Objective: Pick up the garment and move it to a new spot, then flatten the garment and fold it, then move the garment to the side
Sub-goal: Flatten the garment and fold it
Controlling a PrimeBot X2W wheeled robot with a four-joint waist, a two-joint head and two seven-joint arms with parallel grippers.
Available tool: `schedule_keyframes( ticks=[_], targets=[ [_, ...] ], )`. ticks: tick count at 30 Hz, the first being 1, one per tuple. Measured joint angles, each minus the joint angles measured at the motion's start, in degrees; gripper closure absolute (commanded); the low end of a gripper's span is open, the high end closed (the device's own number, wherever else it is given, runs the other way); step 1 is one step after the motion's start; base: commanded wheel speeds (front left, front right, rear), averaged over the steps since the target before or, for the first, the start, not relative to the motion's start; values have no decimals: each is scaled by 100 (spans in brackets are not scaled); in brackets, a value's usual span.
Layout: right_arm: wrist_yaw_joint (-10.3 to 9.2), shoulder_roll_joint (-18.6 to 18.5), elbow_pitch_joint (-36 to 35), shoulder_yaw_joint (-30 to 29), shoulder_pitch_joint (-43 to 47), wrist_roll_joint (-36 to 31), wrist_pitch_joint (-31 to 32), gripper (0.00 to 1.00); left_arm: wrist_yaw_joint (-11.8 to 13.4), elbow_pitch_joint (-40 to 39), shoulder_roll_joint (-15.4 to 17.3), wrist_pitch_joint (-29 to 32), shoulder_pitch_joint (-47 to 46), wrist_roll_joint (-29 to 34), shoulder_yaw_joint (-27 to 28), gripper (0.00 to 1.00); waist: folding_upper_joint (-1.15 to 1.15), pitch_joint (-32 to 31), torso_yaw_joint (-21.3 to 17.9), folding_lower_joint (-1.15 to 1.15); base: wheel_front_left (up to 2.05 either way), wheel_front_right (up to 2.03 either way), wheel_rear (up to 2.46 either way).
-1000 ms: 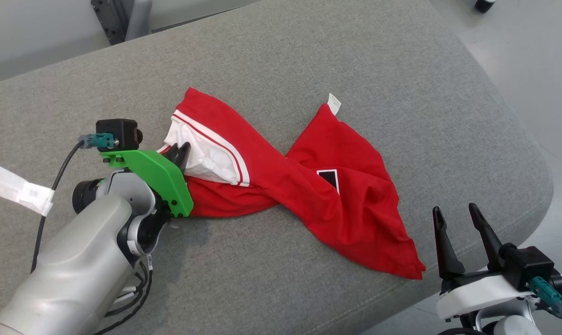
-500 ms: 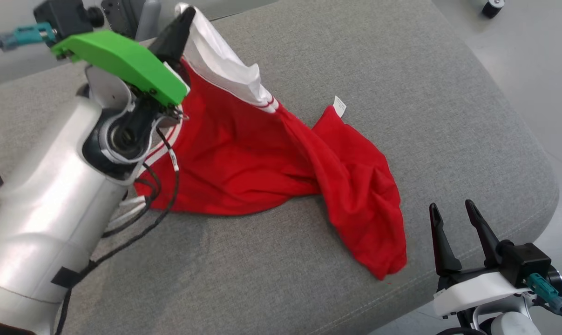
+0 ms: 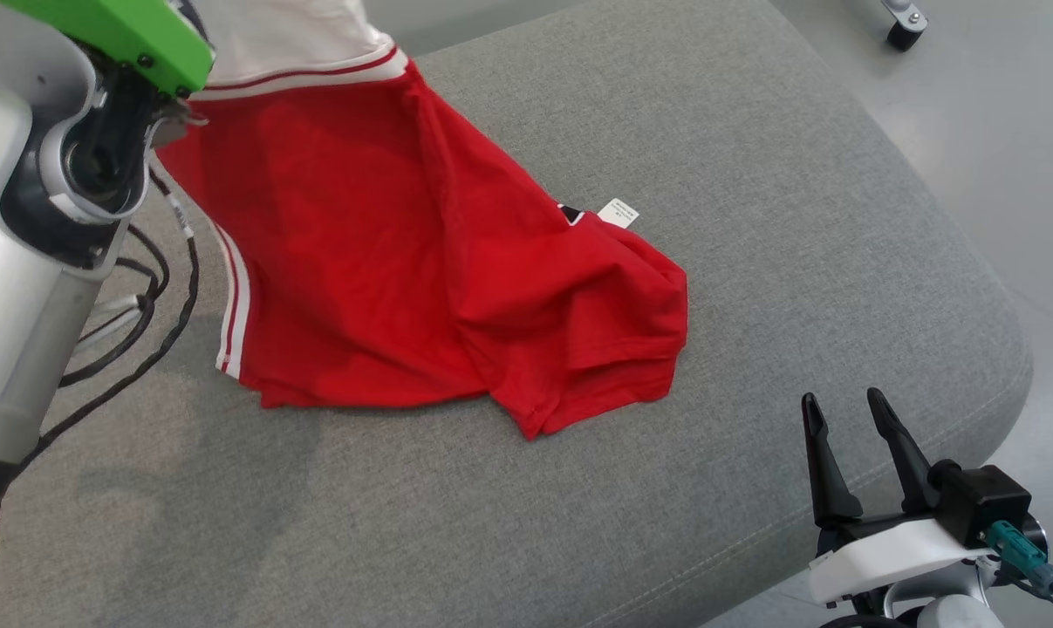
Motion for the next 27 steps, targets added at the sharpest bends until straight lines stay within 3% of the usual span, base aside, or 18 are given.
schedule_keyframes(
  ticks=[8, 9, 11, 12, 21, 27],
  targets=[
    [0, 1, 0, 66, -36, 43, 0, 0, 20, 868, 214, -152, 829, -101, 7, 100, 0, 60, -60, 0, 0, 0, 0],
    [0, 1, 3, 55, -31, 43, 0, 0, -12, 886, 219, -172, 947, -149, 3, 89, 0, 73, -60, 0, 0, 0, 0],
    [0, 0, 9, 30, -16, 41, 0, 0, -65, 853, 218, -232, 1177, -191, -33, 40, 0, 98, -41, 0, 0, 0, 0],
    [0, -1, 16, 29, -9, 36, 0, 0, -71, 811, 227, -319, 1280, -177, -44, 0, 0, 106, -25, 0, 0, 0, 0],
    [0, 2, -12, 37, 6, 0, 0, 0, 66, 103, 605, -1354, 2392, -236, 382, 0, 0, 121, 101, 0, 0, 0, 0],
    [0, 0, -65, -24, 14, -110, 0, 0, 450, -1058, 739, -1904, 3747, -181, 587, 0, 0, 136, 209, 0, 0, 0, 0]
  ],
)
